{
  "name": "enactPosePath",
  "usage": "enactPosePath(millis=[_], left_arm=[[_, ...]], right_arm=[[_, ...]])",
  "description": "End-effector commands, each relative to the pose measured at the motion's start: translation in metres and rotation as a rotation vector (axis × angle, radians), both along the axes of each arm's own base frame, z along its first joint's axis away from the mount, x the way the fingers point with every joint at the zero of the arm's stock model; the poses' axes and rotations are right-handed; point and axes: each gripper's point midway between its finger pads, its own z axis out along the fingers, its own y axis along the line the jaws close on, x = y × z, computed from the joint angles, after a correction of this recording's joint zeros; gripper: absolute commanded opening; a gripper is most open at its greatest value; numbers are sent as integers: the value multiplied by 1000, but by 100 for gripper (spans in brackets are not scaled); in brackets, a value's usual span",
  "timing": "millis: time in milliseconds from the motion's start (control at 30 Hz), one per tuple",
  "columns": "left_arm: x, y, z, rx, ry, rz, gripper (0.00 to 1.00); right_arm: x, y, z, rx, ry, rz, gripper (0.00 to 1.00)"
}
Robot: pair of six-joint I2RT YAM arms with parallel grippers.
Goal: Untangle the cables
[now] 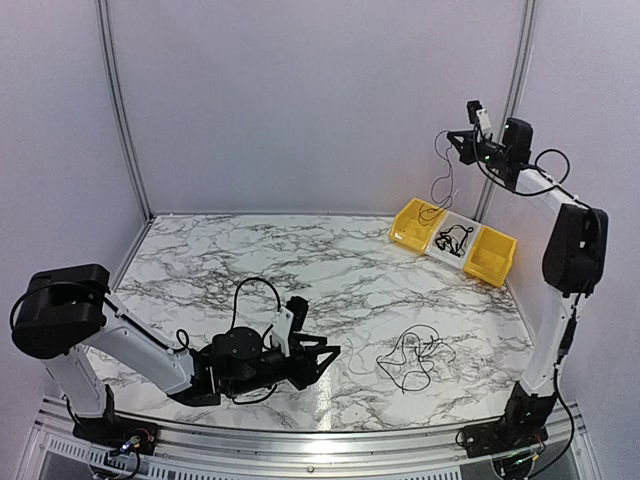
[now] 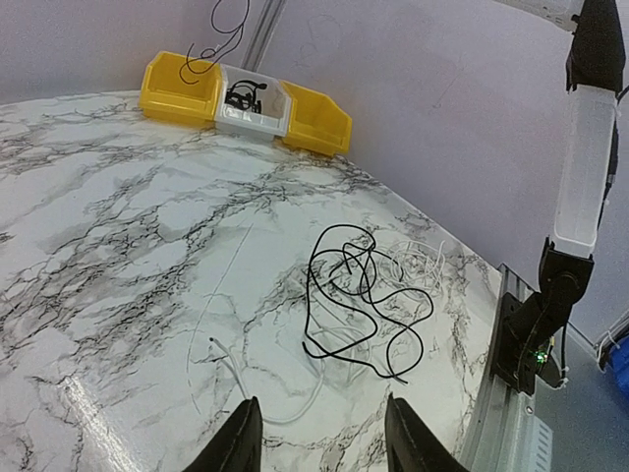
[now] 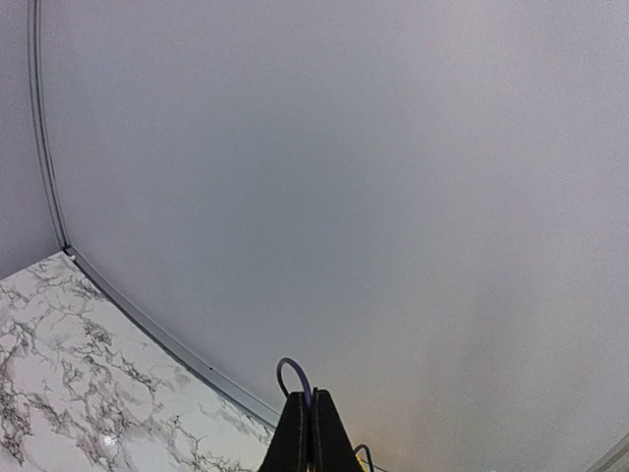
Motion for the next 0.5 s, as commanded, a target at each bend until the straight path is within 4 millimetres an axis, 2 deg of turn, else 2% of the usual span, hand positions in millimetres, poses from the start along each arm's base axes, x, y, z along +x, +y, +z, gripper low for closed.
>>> enactPosePath(millis=[0, 167, 467], left_arm=[[0, 4, 8, -15, -11, 28, 45], [-1, 5, 7, -11, -11, 35, 45], [-2, 5, 4, -6, -8, 39, 45]], right_arm=[[29, -12, -15, -32, 26, -55, 0], [43, -11, -48, -37, 86, -44, 0], [41, 7, -105, -42, 190, 14, 0]])
